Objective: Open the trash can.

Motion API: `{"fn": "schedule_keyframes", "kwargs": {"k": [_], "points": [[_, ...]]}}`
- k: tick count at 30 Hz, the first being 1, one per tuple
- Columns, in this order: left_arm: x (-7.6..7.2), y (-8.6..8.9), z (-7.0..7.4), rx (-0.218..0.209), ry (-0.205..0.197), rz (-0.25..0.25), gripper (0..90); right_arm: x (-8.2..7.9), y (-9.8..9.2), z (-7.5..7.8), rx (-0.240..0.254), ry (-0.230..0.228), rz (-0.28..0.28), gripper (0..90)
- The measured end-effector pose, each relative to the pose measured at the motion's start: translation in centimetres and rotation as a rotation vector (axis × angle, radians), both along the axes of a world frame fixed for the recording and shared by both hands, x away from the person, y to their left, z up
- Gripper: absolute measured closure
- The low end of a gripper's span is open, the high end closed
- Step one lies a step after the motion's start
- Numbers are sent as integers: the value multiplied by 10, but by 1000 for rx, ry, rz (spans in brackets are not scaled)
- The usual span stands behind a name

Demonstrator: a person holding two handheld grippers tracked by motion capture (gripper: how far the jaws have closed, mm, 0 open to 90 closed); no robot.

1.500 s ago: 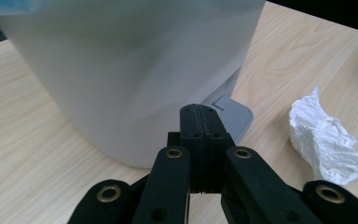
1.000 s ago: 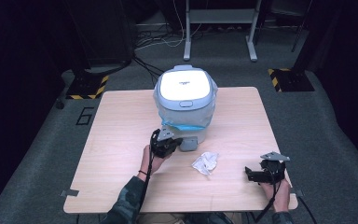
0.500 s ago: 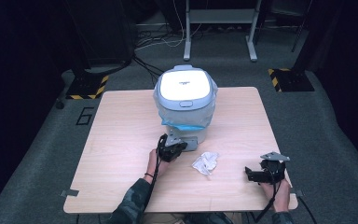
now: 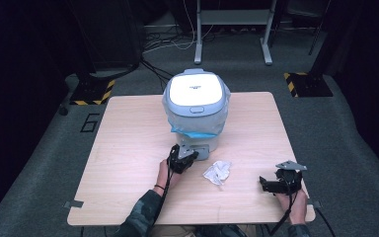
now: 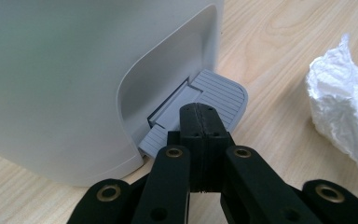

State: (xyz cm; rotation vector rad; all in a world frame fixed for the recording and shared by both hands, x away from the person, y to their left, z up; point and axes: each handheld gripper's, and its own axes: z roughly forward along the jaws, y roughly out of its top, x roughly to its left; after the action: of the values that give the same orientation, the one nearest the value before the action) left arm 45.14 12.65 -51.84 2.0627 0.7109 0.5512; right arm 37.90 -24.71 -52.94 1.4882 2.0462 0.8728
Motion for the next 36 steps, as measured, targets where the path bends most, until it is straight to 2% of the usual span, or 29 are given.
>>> {"fn": "schedule_keyframes", "kwargs": {"k": [3, 4, 7, 9, 10, 11, 13, 36], "points": [[-1, -1, -3, 14, -17, 1, 900, 0, 0, 0, 0, 0, 0, 14], [0, 0, -7, 10, 8, -4, 900, 0, 0, 0, 0, 0, 0, 14], [-1, -3, -7, 60, -15, 0, 900, 0, 1, 0, 4, -4, -12, 16], [-1, -4, -8, 66, -19, -2, 900, 0, 1, 0, 5, -4, -11, 17], [0, -4, -8, 56, -18, 0, 900, 0, 1, 0, 5, -4, -11, 17], [0, -5, -8, 68, -25, 12, 900, 0, 1, 0, 6, -4, -11, 17], [1, -4, -8, 66, -21, 14, 900, 0, 1, 0, 7, -5, -11, 22], [2, -4, -8, 59, -9, 18, 900, 0, 1, 0, 7, -5, -12, 22]]}}
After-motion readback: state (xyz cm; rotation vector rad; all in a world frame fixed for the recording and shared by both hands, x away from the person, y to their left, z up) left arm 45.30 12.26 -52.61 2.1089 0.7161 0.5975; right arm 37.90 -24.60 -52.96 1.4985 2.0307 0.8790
